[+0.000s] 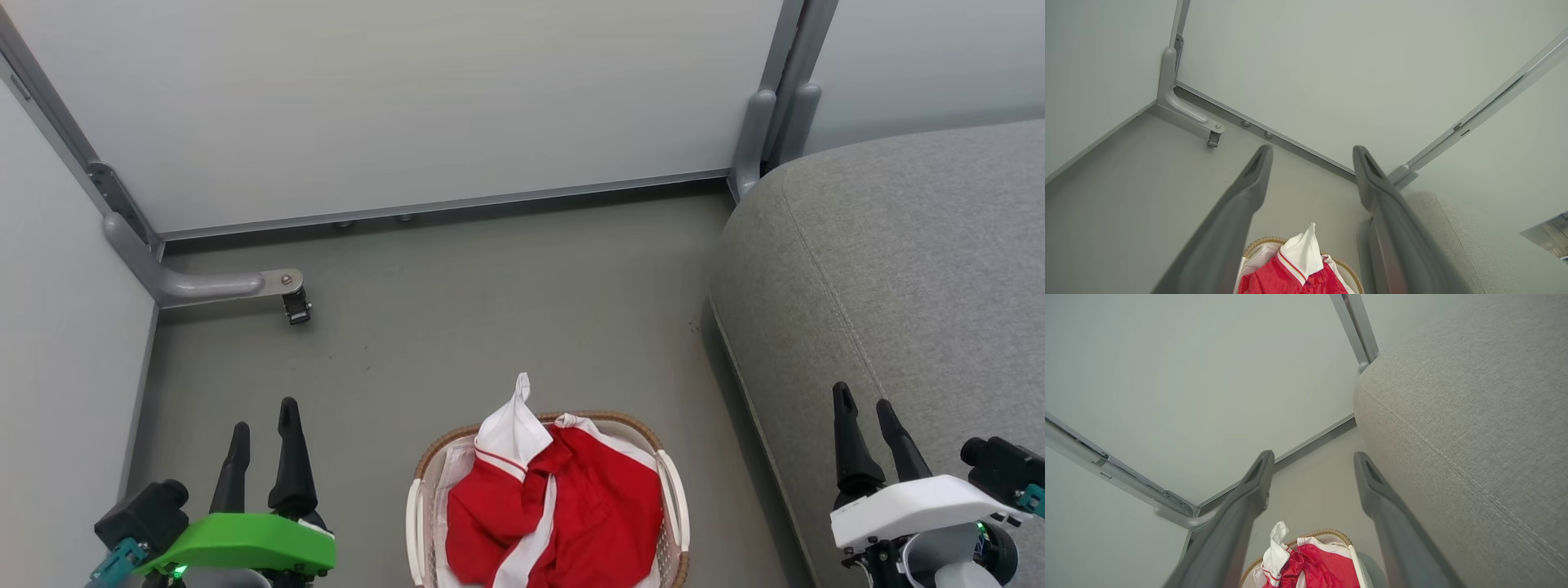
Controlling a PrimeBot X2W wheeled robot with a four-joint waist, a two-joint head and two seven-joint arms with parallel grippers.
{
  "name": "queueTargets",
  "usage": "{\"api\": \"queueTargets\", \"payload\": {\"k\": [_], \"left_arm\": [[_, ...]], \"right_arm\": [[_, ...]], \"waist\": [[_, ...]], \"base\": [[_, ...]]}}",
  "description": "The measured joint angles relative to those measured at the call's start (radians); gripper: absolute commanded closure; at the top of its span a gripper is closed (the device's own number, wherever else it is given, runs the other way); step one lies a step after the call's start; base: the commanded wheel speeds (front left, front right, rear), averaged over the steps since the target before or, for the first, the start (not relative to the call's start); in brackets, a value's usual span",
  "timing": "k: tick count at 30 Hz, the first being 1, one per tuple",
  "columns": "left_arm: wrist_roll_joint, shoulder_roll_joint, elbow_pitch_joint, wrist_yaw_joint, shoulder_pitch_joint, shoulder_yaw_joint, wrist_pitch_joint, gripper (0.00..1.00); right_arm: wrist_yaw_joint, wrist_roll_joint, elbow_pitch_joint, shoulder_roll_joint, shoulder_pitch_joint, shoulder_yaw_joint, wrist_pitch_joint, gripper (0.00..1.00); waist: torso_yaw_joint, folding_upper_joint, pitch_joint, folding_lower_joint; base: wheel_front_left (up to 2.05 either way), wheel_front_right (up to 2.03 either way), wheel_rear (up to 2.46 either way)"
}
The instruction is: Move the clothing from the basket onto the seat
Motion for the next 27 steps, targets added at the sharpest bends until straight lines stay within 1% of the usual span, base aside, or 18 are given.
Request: {"api": "queueTargets", "payload": {"k": [5,16,27], "left_arm": [[0.067,0.000,0.010,0.009,0.005,-0.010,-0.012,0.00],[0.169,0.001,0.039,0.018,0.006,-0.039,-0.039,0.00],[0.266,0.002,0.076,0.026,0.010,-0.059,-0.062,0.00]], "right_arm": [[0.000,-0.054,0.007,-0.001,0.000,0.012,-0.013,0.00],[0.000,-0.187,0.005,-0.002,0.000,0.031,-0.040,0.00],[0.000,-0.282,0.004,-0.004,0.002,0.038,-0.062,0.00]], "waist": [[0.000,0.0000,0.001,0.0000],[0.003,0.0000,0.004,0.0000],[0.007,0.0000,0.004,0.0000]], "base": [[0.00,0.00,0.00],[0.00,0.00,0.00],[0.00,0.00,0.00]]}}
